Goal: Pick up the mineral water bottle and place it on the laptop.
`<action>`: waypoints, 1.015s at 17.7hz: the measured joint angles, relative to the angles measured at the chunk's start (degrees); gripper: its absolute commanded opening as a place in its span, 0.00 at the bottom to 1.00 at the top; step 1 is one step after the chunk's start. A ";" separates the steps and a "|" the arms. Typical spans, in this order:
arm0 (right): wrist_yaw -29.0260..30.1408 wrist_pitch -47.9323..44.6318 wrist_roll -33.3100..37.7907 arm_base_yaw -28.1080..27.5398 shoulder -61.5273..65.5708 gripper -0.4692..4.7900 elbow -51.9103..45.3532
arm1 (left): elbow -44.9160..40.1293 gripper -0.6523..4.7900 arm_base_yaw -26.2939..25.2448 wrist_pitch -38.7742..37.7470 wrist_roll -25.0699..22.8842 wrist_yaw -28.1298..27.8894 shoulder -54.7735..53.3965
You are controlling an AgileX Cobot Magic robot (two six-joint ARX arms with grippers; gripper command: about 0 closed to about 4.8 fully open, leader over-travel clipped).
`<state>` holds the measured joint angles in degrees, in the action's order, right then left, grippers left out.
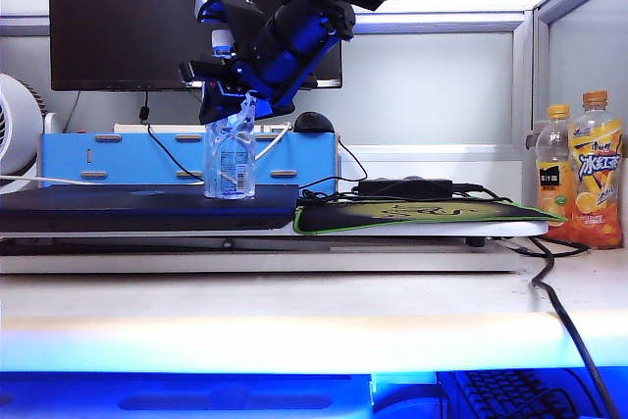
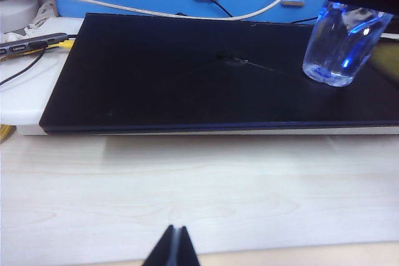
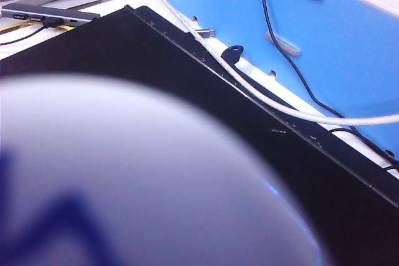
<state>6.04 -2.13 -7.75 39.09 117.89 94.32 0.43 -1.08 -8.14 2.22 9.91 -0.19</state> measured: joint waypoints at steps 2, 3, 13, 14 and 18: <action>0.02 -0.15 -0.79 0.02 0.02 0.80 0.04 | -0.02 0.12 0.00 0.00 0.00 -0.02 0.00; 0.07 -1.40 -0.87 0.04 -0.02 0.80 0.20 | -0.02 0.12 0.00 0.00 0.00 0.00 0.00; -2.73 -5.88 -3.61 0.04 -8.63 0.83 0.77 | -0.02 0.12 0.00 0.00 0.00 0.00 -0.02; -3.74 -5.73 -3.87 0.04 -11.17 0.55 0.77 | -0.02 0.12 0.00 0.00 0.00 0.00 0.00; -4.55 -3.98 -4.42 0.92 -27.74 0.08 0.77 | -0.02 0.12 0.00 0.00 0.00 0.00 0.00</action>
<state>1.50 -6.11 -12.16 40.01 90.15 95.09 0.40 -1.08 -8.14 2.22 9.91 -0.19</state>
